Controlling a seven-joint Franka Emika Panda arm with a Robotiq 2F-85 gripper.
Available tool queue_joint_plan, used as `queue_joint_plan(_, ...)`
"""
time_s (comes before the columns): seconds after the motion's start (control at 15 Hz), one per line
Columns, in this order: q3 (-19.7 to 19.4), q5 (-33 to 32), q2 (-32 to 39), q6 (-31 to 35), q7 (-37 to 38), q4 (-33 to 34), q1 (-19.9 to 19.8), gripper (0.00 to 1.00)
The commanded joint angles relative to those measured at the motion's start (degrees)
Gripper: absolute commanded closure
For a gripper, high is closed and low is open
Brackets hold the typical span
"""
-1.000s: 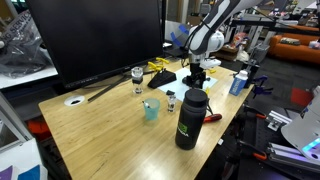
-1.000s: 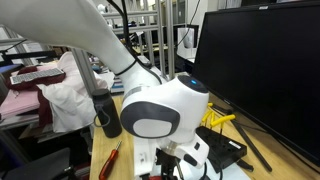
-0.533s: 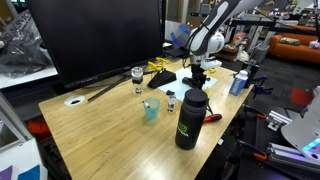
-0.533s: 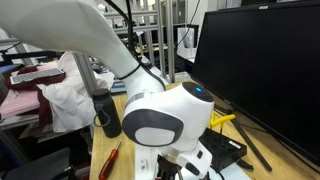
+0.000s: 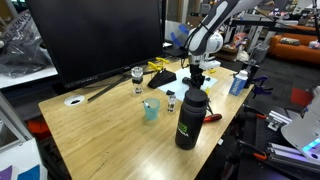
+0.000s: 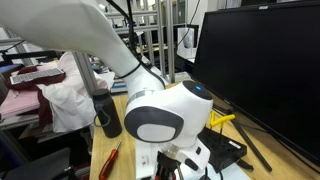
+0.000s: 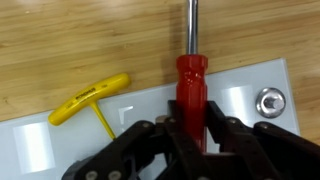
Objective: Pick the screwdriver and move it up
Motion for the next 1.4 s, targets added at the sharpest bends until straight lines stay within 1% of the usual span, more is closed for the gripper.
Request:
queue_joint_plan(0.0, 2.19, 2.52, -2.51, -5.61, -2.05, 0.64, -2.42, 0.92)
queue_joint_plan(0.27, 2.23, 2.76, -7.90, -11.55, -2.74, 0.69, -1.64, 0.92)
queue_joint_plan(0.6, 2.60, -1.39, -11.50, -18.09, -7.98, 3.72, 0.42, 0.92)
queue_joint_plan(0.8, 4.25, -3.04, -10.64, -22.33, -13.31, 7.81, 1.63, 0.92)
queue_joint_plan(1.0, 5.98, -6.60, -9.01, -26.26, -16.55, 13.13, 3.76, 0.92)
queue_joint_plan(1.13, 7.22, -8.21, -6.80, -29.61, -19.51, 17.38, 4.74, 0.92)
queue_joint_plan(1.33, 8.88, -10.85, -2.44, -32.91, -24.41, 23.20, 6.03, 0.92)
